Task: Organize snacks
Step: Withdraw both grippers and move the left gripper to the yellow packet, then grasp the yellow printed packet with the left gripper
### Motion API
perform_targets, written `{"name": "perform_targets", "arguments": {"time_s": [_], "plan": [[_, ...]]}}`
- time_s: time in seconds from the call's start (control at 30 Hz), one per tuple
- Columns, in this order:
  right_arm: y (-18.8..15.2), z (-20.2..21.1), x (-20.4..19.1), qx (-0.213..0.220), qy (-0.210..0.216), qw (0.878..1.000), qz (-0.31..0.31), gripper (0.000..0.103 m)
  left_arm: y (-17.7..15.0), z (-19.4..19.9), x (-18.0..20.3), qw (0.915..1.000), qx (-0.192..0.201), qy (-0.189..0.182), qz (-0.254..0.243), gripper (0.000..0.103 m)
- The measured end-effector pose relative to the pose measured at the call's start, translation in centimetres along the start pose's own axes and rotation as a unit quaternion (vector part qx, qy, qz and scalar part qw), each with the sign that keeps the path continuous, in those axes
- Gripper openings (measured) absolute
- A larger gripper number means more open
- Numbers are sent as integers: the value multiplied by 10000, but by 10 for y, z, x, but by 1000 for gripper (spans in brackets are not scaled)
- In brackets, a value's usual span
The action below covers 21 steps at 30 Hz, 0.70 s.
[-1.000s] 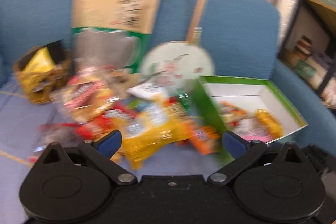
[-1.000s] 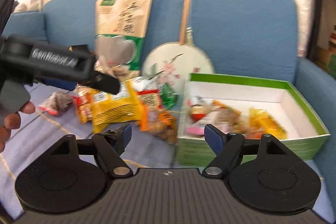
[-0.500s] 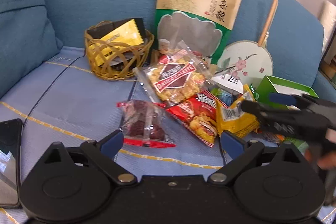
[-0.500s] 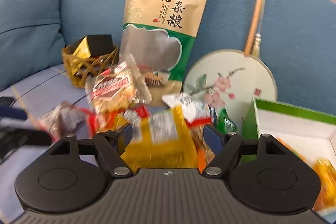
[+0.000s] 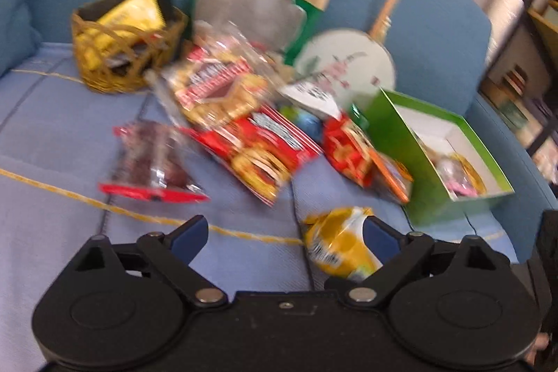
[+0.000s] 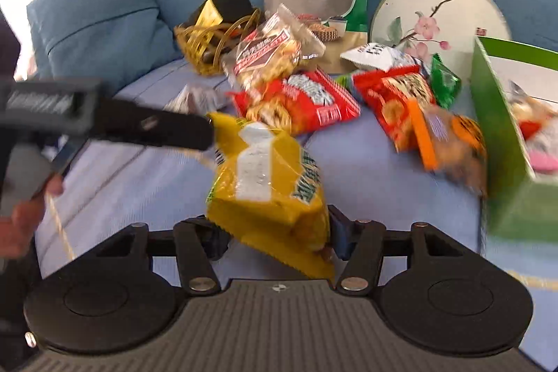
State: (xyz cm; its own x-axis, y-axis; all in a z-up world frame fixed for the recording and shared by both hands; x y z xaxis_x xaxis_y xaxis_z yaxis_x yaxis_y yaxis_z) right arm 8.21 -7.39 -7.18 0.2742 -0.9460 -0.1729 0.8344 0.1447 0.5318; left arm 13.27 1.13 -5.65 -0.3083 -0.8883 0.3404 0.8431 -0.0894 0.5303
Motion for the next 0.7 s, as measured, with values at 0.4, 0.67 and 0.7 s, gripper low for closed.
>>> {"name": "perform_targets", "arguments": {"time_s": [0.4, 0.67, 0.7], "plan": [[-34, 35, -19, 160, -169, 9997, -102, 103, -14, -13, 19, 9974, -478, -68, -535, 103], [-18, 43, -17, 249, 615, 9880, -1397, 103, 9, -27, 38, 9895, -947, -432, -1006, 103], [-16, 44, -15, 269, 625, 9867, -1474, 103, 9, -31, 35, 9895, -1027, -457, -906, 103]]}}
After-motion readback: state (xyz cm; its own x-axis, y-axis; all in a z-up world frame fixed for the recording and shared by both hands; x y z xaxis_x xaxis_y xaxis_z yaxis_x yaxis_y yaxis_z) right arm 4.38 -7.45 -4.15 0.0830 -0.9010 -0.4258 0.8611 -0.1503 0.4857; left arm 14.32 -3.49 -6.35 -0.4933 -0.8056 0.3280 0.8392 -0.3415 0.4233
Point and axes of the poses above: each gripper's, at about its wrist camera, not at the fingertips, and z roughly against the way its jaws point, x to its right, y to its top, the point moved 9 cm from there along -z, roughly the way its jaws point, and after that the axes turned 12 degrees about -x, right-handed, at the moved point
